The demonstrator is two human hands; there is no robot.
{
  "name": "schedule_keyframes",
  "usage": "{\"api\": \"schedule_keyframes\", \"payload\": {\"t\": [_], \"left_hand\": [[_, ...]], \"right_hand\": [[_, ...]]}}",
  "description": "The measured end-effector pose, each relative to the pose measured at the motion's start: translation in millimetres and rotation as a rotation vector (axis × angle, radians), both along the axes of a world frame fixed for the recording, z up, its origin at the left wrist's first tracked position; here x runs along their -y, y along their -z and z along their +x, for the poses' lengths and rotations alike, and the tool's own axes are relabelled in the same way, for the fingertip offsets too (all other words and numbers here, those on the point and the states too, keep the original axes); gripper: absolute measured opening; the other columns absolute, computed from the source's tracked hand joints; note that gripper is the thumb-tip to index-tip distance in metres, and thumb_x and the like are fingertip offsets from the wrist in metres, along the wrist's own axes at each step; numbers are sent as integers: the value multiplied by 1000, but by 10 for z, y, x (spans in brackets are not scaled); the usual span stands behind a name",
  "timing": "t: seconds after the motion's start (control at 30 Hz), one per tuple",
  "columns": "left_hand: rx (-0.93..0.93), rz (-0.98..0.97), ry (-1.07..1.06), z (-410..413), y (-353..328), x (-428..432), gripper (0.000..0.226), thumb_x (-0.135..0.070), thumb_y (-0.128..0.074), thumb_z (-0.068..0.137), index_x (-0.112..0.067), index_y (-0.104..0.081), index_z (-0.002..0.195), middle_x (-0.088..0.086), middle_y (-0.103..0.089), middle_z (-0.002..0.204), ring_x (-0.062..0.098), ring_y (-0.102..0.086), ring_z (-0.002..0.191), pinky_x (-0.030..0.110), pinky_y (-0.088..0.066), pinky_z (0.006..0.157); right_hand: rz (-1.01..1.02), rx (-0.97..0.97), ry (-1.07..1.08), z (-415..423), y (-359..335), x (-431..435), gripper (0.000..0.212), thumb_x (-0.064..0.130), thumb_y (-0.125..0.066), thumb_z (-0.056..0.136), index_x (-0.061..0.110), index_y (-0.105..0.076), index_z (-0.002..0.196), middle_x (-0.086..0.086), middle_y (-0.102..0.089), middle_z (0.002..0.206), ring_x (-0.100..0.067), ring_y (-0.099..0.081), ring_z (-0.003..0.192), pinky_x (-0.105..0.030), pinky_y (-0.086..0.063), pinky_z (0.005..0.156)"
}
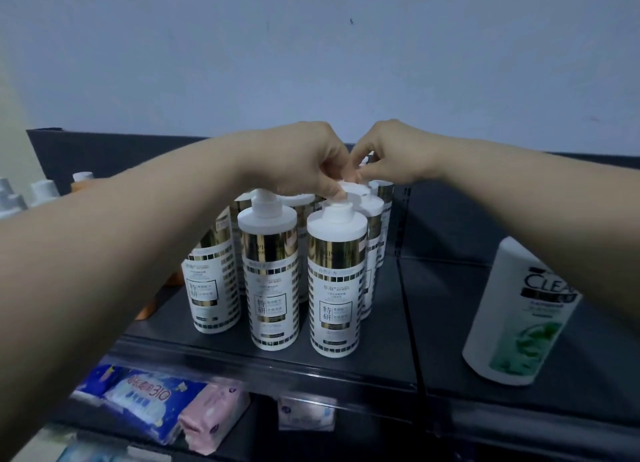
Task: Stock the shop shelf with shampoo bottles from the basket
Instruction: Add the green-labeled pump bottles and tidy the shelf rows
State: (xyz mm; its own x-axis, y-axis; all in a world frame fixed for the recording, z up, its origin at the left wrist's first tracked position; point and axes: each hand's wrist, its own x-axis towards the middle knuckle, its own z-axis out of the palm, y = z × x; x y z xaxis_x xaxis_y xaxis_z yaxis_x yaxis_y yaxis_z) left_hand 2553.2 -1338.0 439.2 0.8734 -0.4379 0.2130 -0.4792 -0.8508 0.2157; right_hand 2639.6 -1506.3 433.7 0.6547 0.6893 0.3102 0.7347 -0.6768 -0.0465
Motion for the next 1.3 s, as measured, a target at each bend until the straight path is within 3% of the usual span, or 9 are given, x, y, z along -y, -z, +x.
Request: {"api": "schedule_keyframes", "payload": {"t": [0.13,0.27,0.5,0.67,0.8,0.9,1.13,1.23,1.3], "left_hand": [[-6,-20,4,-9,11,-6,20,-21,-73,84,-21,-74,104,-8,-73,92,5,-64,84,17,-47,78],[-6,-39,1,-12,37,3,18,-24,-73,84,-27,-73,102,-3,-74,93,16,-67,90,35,-51,87],[2,-68,-23,-63,57,48,17,-25,-73,84,-25,-74,101,-8,-73,91,10,-66,87,30,-51,85],[-21,-47,-40,-113,18,113,19,-24,-73,84,-22,-73,103,-10,-73,93,10,-67,90,32,-52,88],[-20,83,-97,-175,-125,232,41,-36,-71,84,-27,-62,122,-10,-65,116,9,-61,104,29,-45,90],[129,74,-75,-224,-158,497,47,-39,-69,85,-27,-58,128,-8,-62,124,10,-58,107,26,-41,90],[323,-328,97,-411,534,1340,54,-28,-65,90,-21,-47,140,-3,-53,140,12,-49,127,15,-31,100],[173,-543,70,-422,1135,1507,60,-22,-63,92,-24,-37,146,-6,-46,146,9,-41,134,28,-33,112],[48,-573,10,-381,1518,1549,64,-24,-62,92,-26,-31,149,-7,-42,149,10,-38,137,30,-32,113]], "right_hand": [[9,-3,4,-50,6,18,22,16,-67,86,16,-73,107,25,-49,71,14,-43,64,0,-31,57],[29,-22,-2,-126,8,58,24,14,-66,88,15,-71,112,16,-55,83,8,-47,71,3,-35,60],[42,-16,26,-172,18,96,27,16,-65,89,19,-69,116,13,-53,93,7,-48,72,3,-31,59],[110,-6,41,-313,-76,270,32,19,-63,91,21,-65,122,11,-59,104,-9,-57,96,-18,-38,82],[174,19,89,-579,-190,582,34,25,-61,92,23,-62,126,15,-52,106,-8,-56,101,-19,-38,90],[288,34,151,-739,-190,1022,33,29,-61,92,29,-62,125,16,-57,115,-2,-54,108,-23,-41,99],[931,23,266,-1008,637,1997,60,33,-69,83,30,-43,138,3,-56,127,-8,-54,118,-26,-44,100],[1046,-232,283,-1051,1198,2117,85,25,-77,77,27,-27,146,2,-54,125,0,-59,109,-19,-49,88],[1001,-436,282,-1047,1514,2129,84,11,-76,73,24,-31,143,8,-62,115,3,-64,98,-21,-54,83]]}}
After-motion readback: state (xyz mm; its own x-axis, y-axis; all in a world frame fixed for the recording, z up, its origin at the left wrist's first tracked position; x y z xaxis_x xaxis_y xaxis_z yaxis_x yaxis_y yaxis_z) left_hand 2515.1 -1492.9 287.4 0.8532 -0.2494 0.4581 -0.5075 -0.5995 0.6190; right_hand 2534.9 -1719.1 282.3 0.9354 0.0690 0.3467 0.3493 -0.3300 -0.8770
